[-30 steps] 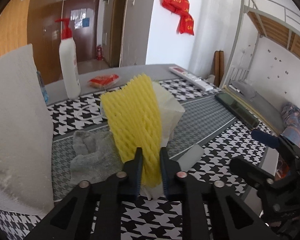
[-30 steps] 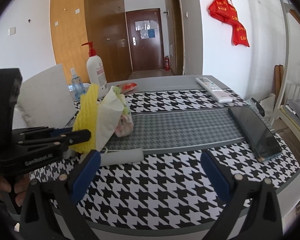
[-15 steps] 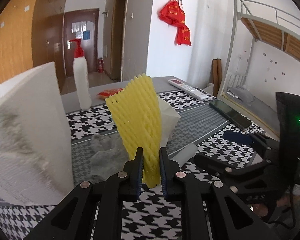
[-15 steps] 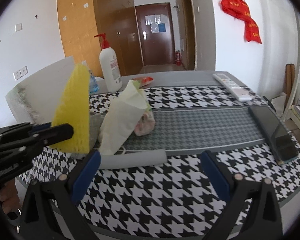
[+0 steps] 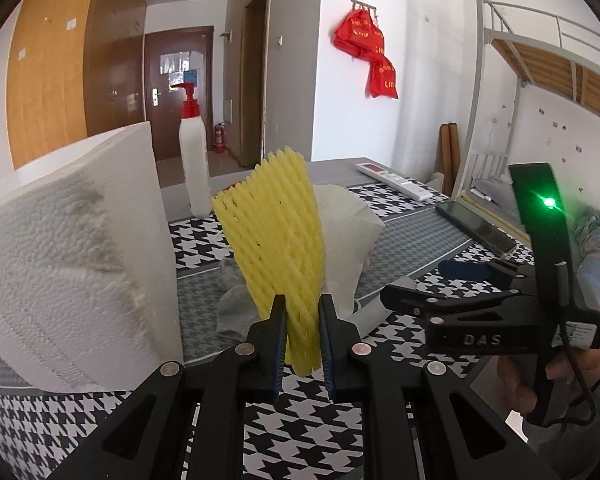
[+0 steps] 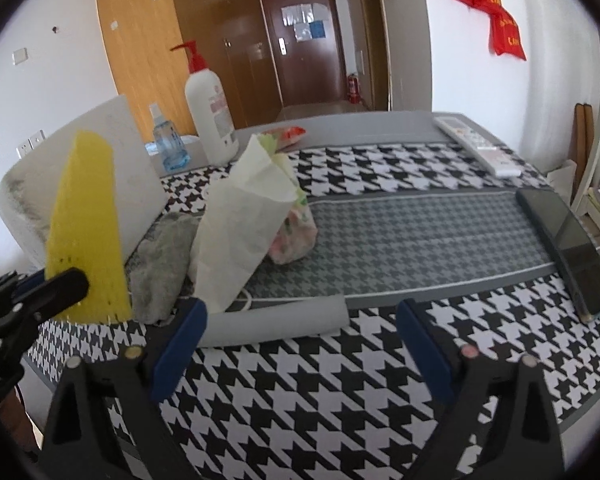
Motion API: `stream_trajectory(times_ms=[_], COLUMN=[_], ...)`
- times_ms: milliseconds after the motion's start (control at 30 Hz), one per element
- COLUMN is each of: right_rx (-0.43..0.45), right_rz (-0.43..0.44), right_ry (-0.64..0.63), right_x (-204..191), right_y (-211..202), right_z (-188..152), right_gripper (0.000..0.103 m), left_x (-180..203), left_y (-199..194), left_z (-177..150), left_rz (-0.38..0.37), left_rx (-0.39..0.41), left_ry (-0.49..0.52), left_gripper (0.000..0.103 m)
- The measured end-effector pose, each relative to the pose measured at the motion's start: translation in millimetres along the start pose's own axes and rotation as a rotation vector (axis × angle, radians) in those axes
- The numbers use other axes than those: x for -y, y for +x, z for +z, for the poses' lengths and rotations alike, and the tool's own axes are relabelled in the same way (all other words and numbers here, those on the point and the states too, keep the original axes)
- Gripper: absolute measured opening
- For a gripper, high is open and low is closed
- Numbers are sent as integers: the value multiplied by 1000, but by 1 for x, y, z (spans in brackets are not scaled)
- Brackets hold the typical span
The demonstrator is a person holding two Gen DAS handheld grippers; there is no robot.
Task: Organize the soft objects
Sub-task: 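Move the right tool toward the white foam roll while the left holds the net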
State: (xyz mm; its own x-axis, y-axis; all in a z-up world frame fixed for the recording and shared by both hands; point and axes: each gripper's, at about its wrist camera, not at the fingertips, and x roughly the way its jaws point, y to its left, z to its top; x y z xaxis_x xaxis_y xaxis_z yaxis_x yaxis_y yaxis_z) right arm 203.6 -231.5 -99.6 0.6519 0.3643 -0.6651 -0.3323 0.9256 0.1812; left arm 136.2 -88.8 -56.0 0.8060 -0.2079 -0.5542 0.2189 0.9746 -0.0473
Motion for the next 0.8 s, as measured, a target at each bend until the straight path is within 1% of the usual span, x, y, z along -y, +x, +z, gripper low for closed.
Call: stream_trajectory(times_ms=[67,200,267,400,433,567,633,700,767,800], right_rx=[-20,-50,-67,-75,-77,-79,-80,-84,-87,-85], right_rz=[8,15,22,24,25,-12,-19,-30,-47,-52], right_ry=[14,29,34,41,44,21,22,33,39,43], right_x=[1,2,2,2,1,-3,-3,-1,1,4], right_y=[4,11,14,15,15,18,18,18,18,17], right_z=[0,-1,-2,-1,0,2,3,3,4,4], right_gripper=[89,82,76,70,65,53,51,45,32,28], left_x=[0,0,0,0,-1,-2,-2,-2,-2,-2], left_y=[0,-1,-1,-1,-2,-4,-5,-5,-7,-8], left_z=[0,-2,-3,-3,-3,-4,-5,-5,-6,-6], left_rz=[-1,-5,-7,-8,-10,-12,-11,-10,-10,-10], left_rx=[2,4,3,7,8,14,16,18,22,24], left_ry=[2,5,8,10,9,11,10,11,10,10], left_gripper=[16,16,16,16,16,16,16,16,16,16])
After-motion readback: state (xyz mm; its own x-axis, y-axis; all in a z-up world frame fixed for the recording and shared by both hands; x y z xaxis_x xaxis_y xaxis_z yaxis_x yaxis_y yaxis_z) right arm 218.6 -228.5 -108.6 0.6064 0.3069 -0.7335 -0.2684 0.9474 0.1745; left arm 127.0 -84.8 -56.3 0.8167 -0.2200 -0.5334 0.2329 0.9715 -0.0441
